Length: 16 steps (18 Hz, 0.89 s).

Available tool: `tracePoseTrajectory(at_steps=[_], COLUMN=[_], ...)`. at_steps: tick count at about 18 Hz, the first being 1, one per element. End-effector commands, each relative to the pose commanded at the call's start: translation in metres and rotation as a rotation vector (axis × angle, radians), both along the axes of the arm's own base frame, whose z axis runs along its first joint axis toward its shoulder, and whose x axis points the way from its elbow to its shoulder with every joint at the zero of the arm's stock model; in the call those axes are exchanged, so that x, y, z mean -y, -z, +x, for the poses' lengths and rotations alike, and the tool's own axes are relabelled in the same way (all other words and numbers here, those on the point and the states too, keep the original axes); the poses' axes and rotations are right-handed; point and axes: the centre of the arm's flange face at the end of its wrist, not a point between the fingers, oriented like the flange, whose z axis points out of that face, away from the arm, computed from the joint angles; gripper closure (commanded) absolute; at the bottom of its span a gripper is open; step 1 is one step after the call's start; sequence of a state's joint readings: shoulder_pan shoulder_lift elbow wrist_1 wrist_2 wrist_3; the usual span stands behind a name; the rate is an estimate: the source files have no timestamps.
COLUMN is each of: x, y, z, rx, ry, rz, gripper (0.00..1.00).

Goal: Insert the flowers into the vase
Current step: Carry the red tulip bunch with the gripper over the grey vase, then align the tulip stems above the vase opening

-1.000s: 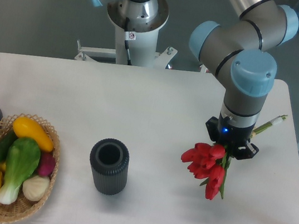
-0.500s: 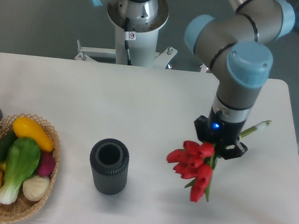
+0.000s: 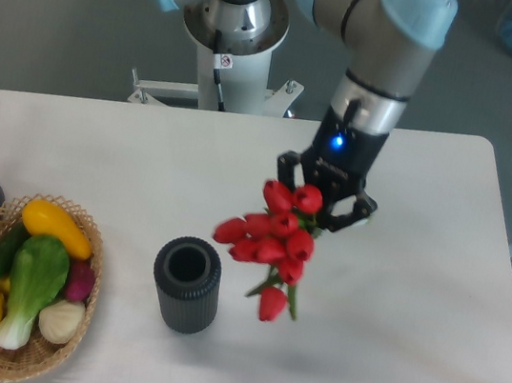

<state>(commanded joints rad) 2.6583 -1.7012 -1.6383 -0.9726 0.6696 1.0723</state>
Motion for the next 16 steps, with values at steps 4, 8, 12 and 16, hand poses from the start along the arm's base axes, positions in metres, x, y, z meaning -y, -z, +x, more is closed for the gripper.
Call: tracePoseTrajectory(at_steps=[4,8,12,16], x=[-0.001,0.0,-0.002,0.003], y=[-0.015,-0.012,-0.019,-0.02], z=[0.003,0.001,0.002,-0.003], rx=[0.087,0.101,0.143,0.229], ry=[0.069,0.068,0.104,0.143], rz=[0.183,0.197,0.276,0.398], gripper=[1.0,1.0,1.0,1.0])
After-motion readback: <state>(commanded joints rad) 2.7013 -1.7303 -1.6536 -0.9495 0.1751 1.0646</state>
